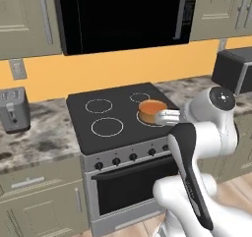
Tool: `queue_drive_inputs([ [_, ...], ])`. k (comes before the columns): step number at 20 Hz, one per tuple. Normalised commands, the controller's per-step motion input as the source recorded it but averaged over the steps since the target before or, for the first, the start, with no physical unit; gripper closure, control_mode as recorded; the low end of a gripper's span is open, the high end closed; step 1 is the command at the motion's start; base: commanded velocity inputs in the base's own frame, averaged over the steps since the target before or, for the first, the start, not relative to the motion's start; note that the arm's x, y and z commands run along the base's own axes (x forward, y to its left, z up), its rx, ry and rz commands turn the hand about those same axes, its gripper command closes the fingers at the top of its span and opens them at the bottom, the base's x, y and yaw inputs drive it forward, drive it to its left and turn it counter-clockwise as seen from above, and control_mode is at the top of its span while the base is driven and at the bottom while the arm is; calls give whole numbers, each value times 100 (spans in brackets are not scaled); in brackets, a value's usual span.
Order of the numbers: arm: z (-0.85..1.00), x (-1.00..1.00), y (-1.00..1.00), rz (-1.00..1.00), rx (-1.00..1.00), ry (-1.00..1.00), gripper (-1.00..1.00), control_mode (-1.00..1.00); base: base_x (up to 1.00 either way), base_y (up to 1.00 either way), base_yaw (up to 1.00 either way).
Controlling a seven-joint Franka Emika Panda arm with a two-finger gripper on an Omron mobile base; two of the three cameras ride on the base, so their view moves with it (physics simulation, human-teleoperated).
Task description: Retrieve the steak from the fridge and place it on the saucepan with marinade on the stove.
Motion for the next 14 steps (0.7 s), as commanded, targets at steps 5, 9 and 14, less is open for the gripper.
queue_drive_inputs([
  [5,0,0,0,0,0,0,100,100,2,-41,20],
  [9,0,0,0,0,0,0,100,100,18,-29,19],
  [14,0,0,0,0,0,0,100,100,34,-28,15],
])
